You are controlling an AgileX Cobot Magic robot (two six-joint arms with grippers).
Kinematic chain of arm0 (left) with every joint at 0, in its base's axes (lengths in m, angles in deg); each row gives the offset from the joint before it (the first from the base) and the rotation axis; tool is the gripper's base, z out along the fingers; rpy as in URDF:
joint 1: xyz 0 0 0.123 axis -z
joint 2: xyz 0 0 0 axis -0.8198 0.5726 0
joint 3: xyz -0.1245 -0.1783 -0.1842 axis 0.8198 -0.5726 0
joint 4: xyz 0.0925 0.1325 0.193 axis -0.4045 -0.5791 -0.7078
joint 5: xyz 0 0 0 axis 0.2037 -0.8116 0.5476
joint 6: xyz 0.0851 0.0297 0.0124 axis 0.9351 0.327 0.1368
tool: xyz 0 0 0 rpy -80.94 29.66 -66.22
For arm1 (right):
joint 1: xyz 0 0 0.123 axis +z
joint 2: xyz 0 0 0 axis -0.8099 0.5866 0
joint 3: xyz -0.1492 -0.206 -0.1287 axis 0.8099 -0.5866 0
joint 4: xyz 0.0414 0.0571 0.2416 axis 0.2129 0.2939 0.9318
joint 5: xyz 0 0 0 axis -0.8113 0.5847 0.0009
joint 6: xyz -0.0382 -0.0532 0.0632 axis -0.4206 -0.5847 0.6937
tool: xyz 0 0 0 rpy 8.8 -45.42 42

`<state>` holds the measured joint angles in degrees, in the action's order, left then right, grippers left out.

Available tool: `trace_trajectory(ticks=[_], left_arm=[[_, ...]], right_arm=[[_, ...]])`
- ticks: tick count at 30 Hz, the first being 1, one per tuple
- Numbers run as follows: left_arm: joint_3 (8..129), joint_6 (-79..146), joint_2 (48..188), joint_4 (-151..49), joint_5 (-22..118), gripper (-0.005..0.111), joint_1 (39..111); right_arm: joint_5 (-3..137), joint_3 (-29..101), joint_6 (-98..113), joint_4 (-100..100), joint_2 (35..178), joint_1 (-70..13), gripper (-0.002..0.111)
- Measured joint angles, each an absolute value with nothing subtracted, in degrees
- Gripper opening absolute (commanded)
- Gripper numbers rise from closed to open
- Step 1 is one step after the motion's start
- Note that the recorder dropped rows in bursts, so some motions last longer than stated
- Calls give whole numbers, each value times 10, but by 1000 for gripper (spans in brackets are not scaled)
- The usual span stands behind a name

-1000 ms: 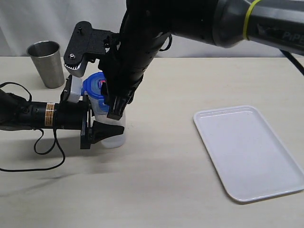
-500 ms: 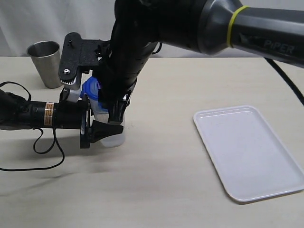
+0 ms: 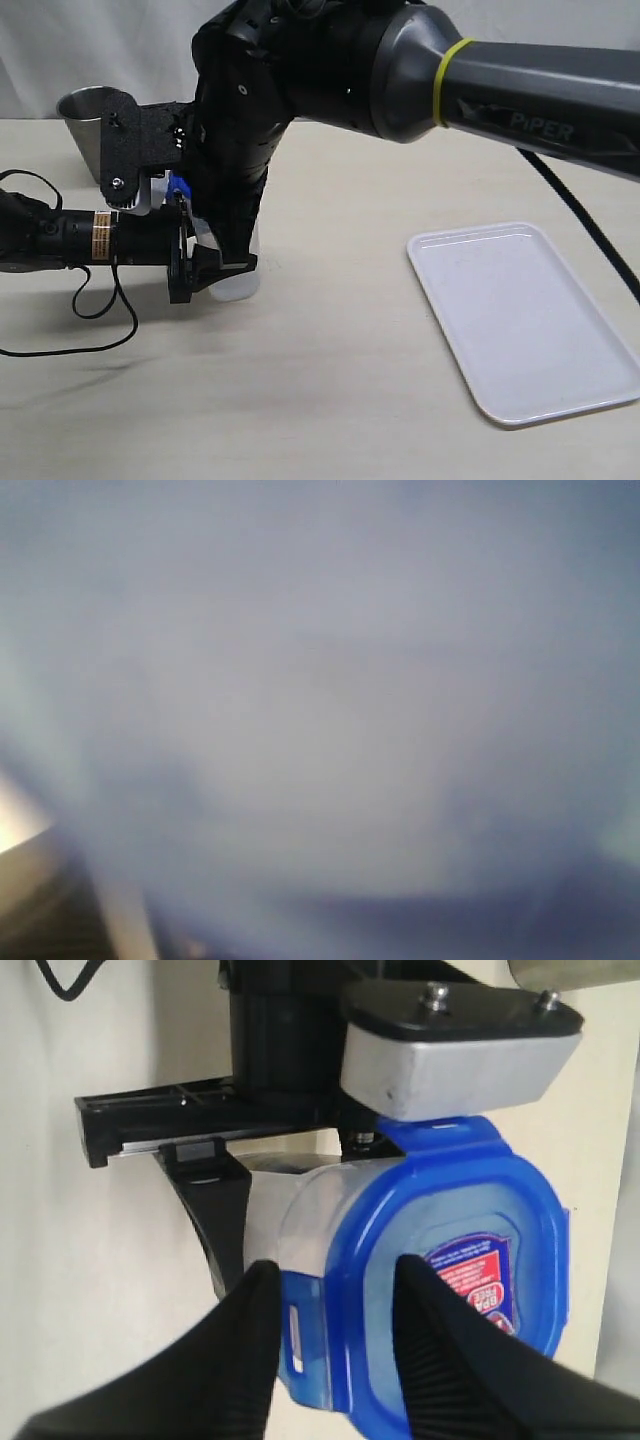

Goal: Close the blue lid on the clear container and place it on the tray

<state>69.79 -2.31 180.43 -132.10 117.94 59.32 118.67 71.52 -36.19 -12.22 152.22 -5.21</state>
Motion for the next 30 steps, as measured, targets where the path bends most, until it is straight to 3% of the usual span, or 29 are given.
trace_trajectory(ticks=[21, 27, 30], left_arm=[[699, -29, 1804, -1334, 1179, 0, 591], [701, -30, 1804, -1339, 1179, 0, 591], [703, -32, 1804, -1341, 1179, 0, 591]], right_arm=[[1183, 717, -372, -75, 1523, -63, 32], [1183, 717, -411, -39, 1523, -70, 47], [1190, 717, -418, -40, 1524, -70, 46]])
